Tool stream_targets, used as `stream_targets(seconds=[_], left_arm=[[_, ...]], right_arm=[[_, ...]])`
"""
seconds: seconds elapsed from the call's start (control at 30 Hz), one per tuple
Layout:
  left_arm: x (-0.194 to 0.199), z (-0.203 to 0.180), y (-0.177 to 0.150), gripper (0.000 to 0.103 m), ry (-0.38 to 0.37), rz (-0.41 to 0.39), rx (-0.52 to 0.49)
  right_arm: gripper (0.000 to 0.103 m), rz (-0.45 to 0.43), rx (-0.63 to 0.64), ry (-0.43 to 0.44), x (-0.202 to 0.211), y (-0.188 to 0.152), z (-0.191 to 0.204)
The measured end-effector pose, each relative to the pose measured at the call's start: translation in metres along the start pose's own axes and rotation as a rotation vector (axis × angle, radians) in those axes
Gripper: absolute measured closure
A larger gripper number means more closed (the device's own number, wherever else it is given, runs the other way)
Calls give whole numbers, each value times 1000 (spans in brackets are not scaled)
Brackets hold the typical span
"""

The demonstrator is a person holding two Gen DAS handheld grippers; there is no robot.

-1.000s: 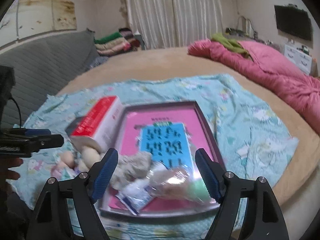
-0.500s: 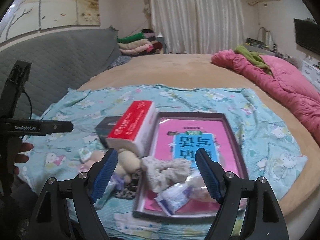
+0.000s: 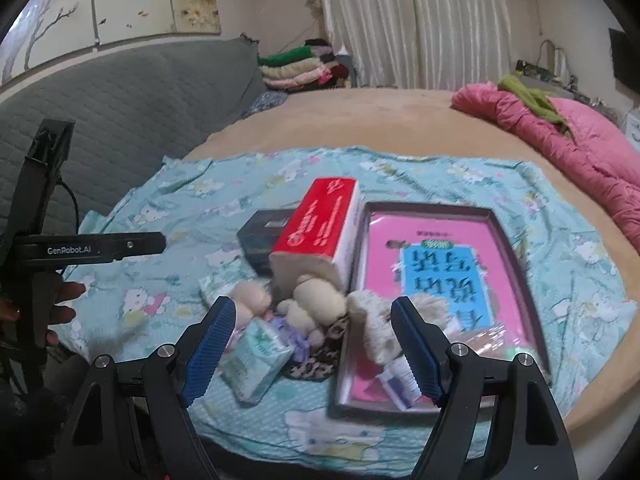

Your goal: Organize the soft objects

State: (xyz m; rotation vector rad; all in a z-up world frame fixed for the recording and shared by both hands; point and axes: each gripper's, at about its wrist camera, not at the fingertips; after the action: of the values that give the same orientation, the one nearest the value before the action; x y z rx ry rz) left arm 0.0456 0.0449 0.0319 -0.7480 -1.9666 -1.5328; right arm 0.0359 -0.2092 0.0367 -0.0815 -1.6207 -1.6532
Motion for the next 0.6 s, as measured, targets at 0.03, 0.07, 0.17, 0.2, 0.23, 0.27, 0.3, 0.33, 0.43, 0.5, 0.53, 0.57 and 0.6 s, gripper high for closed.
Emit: stream_targets(seconds=[0.03, 0.07, 0.17, 0.2, 0.23, 0.27, 0.3, 0.33, 0.43, 0.5, 0.53, 0.57, 0.6], left_arm=[[-1, 0, -2, 25, -3, 4, -1], [-2, 0, -4, 25, -3, 10, -3], [-8, 0, -9, 25, -5, 27, -6], [-10, -1, -11, 25, -7, 30, -7], [-12, -1, -12, 25, -7, 34, -9], [-14, -2, -14, 25, -6, 39, -13], [-16, -2, -16, 25, -6, 43, -16], [-18, -4, -18, 25, -7, 49, -21], [-24, -7, -23, 25, -4, 63, -35], [-28, -9, -26, 25, -2, 72, -44], [-30, -10, -27, 25, -3, 75, -48], [-32, -11, -28, 25, -5, 78, -52], [-35, -12, -30, 25, -5, 85, -56]], right_arm=[[22, 17, 3, 11, -3, -3, 5], [22, 29, 9, 15, -7, -4, 8], [22, 72, 30, 31, -16, -12, 20], [22, 85, 35, 36, -19, -15, 24], [22, 100, 38, 42, -22, -17, 27], [22, 115, 39, 50, -26, -20, 29], [22, 132, 35, 62, -30, -23, 32], [22, 148, 32, 66, -33, -26, 33], [22, 177, 21, 73, -40, -32, 35], [22, 187, 14, 69, -43, -35, 35], [22, 188, 10, 67, -44, -36, 35], [22, 188, 5, 63, -45, -36, 35], [22, 189, 3, 59, -46, -37, 34]])
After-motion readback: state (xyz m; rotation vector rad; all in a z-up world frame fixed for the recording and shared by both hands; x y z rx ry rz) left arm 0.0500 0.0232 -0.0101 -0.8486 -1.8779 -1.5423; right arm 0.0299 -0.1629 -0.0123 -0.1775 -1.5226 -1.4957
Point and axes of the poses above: each gripper's, at about its wrist camera, not at the fingertips, and x roughly against the way its jaws point, z to its left, y to its top, and after that the axes turned 8 degrees about -z, right-handed
